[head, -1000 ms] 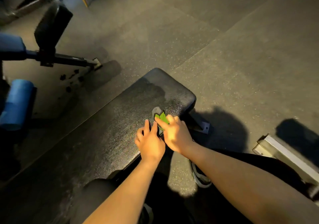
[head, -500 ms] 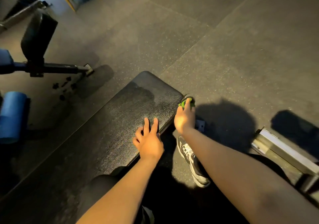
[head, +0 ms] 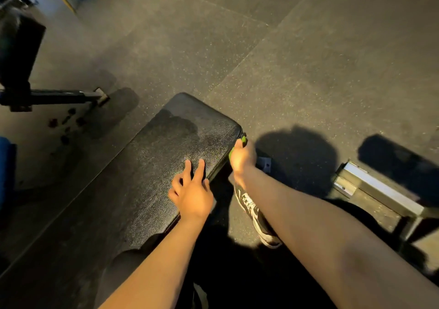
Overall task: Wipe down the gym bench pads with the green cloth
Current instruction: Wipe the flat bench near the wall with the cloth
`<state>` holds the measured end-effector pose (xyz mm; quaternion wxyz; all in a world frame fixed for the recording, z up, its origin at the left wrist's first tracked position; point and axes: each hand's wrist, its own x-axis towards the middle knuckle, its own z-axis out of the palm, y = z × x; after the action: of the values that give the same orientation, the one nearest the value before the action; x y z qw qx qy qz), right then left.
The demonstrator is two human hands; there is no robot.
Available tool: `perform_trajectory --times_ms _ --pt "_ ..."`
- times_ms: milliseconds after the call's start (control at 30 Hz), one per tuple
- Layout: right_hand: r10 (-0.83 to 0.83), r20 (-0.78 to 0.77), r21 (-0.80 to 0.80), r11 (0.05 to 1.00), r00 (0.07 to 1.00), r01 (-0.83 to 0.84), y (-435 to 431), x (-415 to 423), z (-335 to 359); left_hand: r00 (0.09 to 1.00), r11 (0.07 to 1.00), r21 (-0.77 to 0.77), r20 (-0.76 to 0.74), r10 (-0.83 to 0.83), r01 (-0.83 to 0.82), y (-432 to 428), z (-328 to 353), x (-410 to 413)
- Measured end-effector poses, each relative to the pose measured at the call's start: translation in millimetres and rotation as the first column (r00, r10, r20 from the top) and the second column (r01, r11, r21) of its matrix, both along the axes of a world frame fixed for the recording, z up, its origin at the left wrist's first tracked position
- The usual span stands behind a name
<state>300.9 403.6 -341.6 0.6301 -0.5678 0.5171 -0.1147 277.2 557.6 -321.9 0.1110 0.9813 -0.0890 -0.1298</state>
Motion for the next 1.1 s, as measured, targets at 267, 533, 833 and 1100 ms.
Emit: perform_trajectory --times_ms 267,533,833,1100 --pt "-0.013 -0.068 0.094 0.995 0.998 0.019 -7 19 -3 1.0 0.999 -0.033 -0.009 -0.023 0.023 5 -3 4" --pt "0.342 -0.21 0.201 0.932 0.916 -0.302 64 -13 -3 0.991 0.997 -0.059 -0.118 -0.057 0.05 8 9 5" --pt "0.103 -0.134 0.071 0.993 0.986 -0.094 -1 5 13 0.999 0.993 -0.121 -0.045 -0.006 0.0 9 4 7" --pt "0.147 -0.244 0.11 0.986 0.958 -0.124 31 3 -7 0.997 0.993 -0.118 -0.07 -0.015 0.006 7 -3 9"
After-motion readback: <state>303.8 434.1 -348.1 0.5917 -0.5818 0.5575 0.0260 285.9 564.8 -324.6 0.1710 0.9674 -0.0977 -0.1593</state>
